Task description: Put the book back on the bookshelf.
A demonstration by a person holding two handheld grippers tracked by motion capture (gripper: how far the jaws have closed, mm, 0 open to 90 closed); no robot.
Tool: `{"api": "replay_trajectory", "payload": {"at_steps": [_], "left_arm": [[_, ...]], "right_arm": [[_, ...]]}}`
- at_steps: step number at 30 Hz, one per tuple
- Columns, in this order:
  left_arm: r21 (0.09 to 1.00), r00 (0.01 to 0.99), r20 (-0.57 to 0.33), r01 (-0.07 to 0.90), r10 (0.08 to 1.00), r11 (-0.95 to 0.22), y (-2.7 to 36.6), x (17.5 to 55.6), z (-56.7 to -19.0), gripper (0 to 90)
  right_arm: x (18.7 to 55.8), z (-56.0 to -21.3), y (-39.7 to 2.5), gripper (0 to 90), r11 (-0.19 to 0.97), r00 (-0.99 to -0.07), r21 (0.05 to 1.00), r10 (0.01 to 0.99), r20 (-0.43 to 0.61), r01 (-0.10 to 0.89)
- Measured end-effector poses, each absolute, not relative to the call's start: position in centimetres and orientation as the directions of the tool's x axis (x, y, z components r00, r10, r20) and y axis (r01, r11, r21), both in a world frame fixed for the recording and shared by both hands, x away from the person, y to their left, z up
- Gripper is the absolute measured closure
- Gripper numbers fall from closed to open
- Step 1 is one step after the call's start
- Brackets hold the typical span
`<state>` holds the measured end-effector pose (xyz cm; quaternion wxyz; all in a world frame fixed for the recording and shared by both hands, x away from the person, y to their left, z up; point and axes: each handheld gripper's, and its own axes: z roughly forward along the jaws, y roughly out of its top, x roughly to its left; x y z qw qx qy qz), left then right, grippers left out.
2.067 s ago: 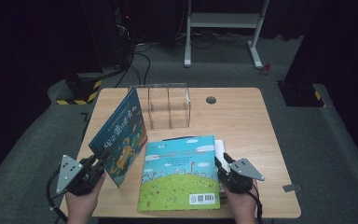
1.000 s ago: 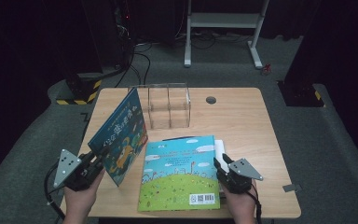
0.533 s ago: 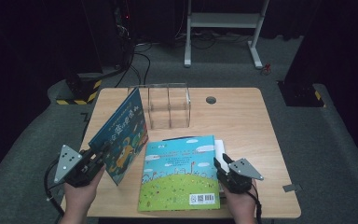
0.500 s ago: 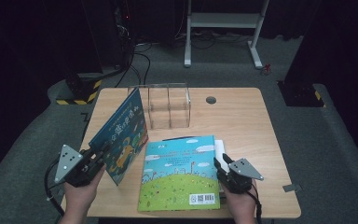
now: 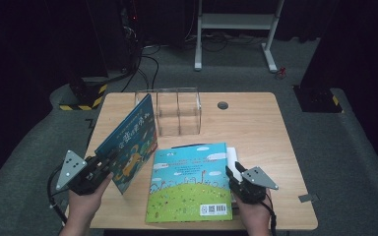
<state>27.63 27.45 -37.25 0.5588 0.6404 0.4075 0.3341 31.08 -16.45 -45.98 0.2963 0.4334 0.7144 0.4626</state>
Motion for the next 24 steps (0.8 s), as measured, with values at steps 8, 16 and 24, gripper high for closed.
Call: {"api": "replay_trajectory", "payload": {"at_steps": [8,16,24], "left_arm": [[0.99,0.415,0.005,0.125,0.91,-0.062,27.3,27.7,-37.3,82.2],[0.994,0.398,-0.048,0.113,0.916,0.003,28.0,28.0,-36.4,82.9],[0.994,0.378,-0.087,0.096,0.922,0.055,28.7,28.3,-35.6,83.0]], "right_arm": [[31.0,-46.0,-16.4,60.6,0.195,-0.452,0.919,0.892,-0.02,0.343],[31.0,-45.9,-16.6,60.6,0.189,-0.447,0.922,0.894,-0.019,0.339],[31.0,-45.7,-16.8,60.7,0.183,-0.444,0.925,0.896,-0.017,0.334]]}}
